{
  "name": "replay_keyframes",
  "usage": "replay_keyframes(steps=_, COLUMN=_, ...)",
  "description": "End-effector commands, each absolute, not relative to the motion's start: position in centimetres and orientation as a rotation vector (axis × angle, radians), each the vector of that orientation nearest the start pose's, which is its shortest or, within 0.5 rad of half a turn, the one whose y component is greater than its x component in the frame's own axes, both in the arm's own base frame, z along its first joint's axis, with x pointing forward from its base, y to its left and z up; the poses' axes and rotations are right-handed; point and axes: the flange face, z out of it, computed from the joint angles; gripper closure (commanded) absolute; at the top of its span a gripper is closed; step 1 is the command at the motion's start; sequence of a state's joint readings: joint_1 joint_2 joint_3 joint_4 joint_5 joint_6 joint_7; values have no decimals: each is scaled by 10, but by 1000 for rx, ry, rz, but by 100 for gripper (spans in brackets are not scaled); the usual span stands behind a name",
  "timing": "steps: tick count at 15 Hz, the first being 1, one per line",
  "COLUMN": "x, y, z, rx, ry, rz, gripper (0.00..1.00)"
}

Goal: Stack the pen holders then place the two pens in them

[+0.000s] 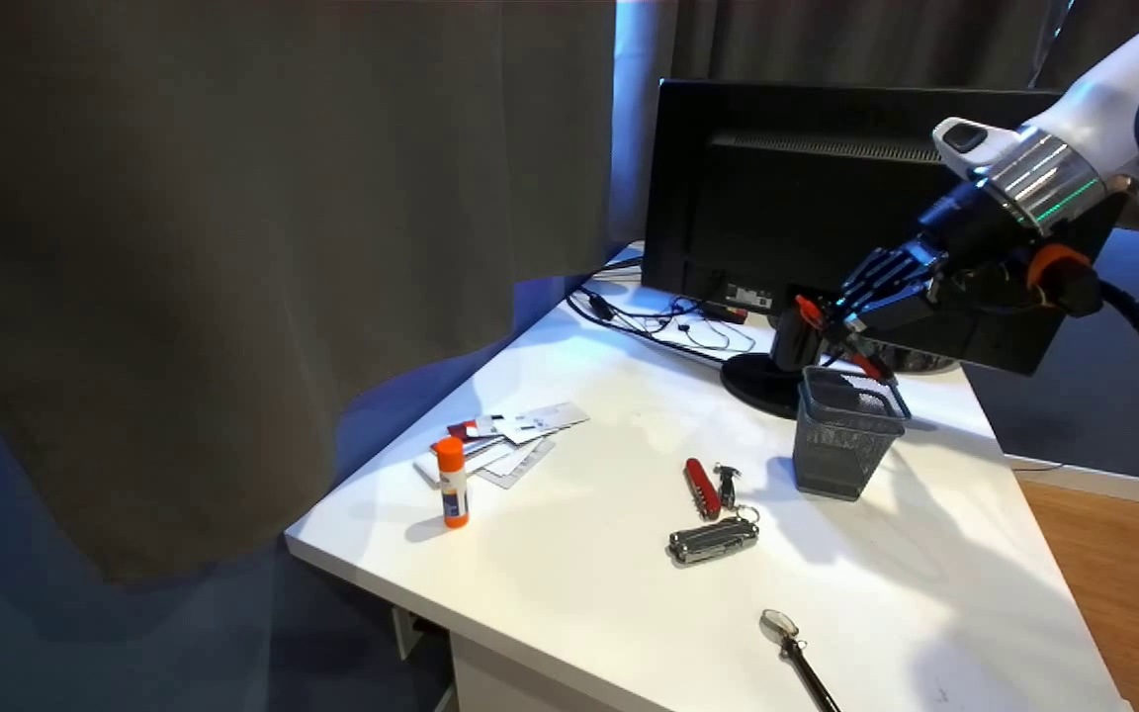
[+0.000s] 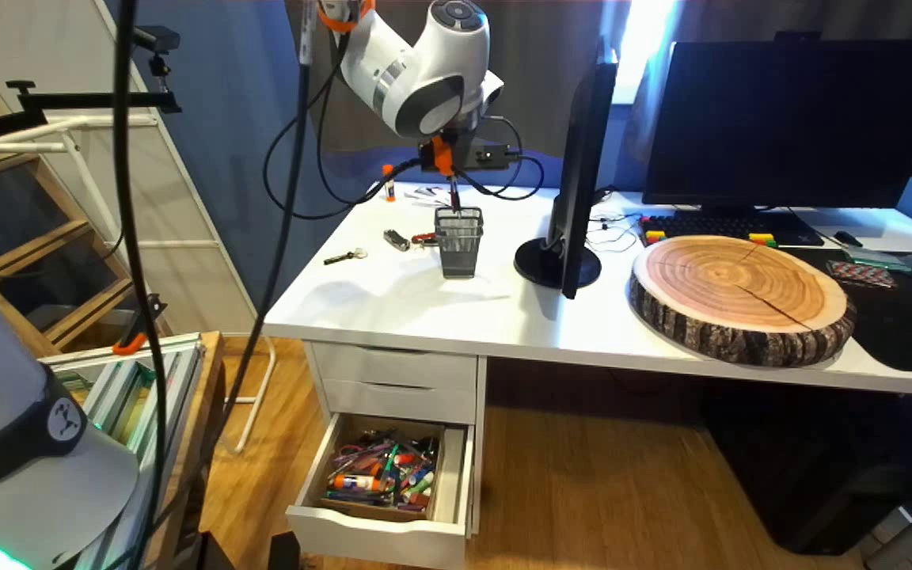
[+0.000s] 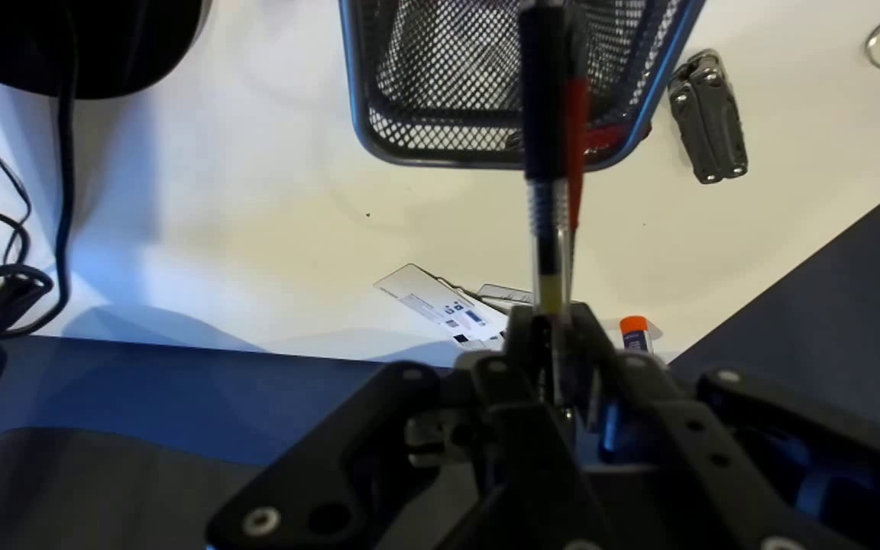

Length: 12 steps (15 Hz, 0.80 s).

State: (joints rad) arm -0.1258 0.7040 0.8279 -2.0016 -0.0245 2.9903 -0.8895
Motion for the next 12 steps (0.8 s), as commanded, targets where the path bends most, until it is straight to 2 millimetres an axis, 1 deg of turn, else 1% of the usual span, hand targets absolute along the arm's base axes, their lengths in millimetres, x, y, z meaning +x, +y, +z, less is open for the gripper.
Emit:
replay_keyframes(steps=1, x=530, y=387, z=243, rx=-1982, ry=-1628, rz=-767, gripper=96)
replay_keyframes(steps=3, x=531, y=386, z=238, rx=-1956, ry=-1618, rz=-771, gripper=96)
replay_keyframes(steps=7, x=534, y=382, z=226, rx=-1960, ry=-1589, rz=-750, gripper=96)
replay_keyframes(steps=8, x=534, y=380, z=224, rx=-1965, ry=-1583, rz=-747, gripper=60)
replay_keyframes(steps=9, x=534, y=377, z=221, rx=-1971, ry=-1576, rz=-746, gripper=58)
replay_keyframes(steps=11, x=535, y=374, z=220, rx=-1978, ry=-1568, rz=-746, gripper=47)
replay_keyframes(steps=12, x=535, y=373, z=220, rx=-1980, ry=-1568, rz=-746, gripper=39)
